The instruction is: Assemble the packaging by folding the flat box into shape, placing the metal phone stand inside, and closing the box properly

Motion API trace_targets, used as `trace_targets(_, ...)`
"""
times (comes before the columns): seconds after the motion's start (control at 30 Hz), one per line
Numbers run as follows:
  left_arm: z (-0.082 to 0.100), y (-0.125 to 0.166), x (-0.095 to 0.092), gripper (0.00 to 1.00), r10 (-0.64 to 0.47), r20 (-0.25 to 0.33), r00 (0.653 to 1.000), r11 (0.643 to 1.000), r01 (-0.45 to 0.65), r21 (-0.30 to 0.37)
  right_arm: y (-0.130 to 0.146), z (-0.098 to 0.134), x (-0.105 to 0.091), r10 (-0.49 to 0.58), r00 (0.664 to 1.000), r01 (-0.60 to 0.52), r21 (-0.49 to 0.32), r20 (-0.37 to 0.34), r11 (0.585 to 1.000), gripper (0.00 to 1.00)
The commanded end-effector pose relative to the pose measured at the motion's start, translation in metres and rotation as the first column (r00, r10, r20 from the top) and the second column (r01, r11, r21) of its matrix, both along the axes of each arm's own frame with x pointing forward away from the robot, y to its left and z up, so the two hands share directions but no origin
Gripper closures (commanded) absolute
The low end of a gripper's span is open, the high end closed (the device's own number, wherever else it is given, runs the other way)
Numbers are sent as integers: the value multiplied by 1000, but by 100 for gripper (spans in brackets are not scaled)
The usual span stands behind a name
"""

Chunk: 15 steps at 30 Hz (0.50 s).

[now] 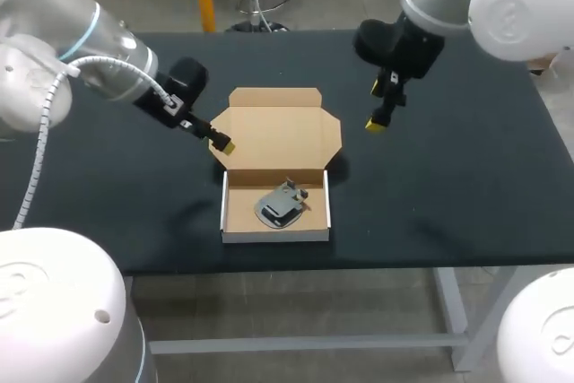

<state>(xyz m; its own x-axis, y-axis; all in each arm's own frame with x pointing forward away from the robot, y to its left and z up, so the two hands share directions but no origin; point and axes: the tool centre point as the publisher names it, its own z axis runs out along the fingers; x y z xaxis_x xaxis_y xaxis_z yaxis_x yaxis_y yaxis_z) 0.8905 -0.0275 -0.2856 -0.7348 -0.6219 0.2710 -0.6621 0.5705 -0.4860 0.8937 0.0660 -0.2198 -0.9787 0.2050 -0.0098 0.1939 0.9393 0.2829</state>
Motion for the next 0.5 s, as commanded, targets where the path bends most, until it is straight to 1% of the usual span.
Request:
trace_targets(0.03,-14,20,17,0,-71,-32,997,992,68,-108,7,4,10,32,996,-35,-38,-83,999,0)
trace_targets(0.17,-20,30,28,0,-98,-24,995,985,93,-147,12,6,17,50,995,-54,-45,-82,998,0)
trace_targets(0.27,-24,34,37,0,-103,-20,995,983,98,-155,16,8,22,62,995,-66,-51,-80,996,0)
trace_targets(0.3,-25,36,42,0,-116,-12,993,978,112,-176,18,10,25,71,994,-76,-54,-79,996,0)
trace_targets(0.5,-34,43,61,0,-112,-32,993,974,104,-199,27,15,38,108,991,-113,-70,-75,991,0)
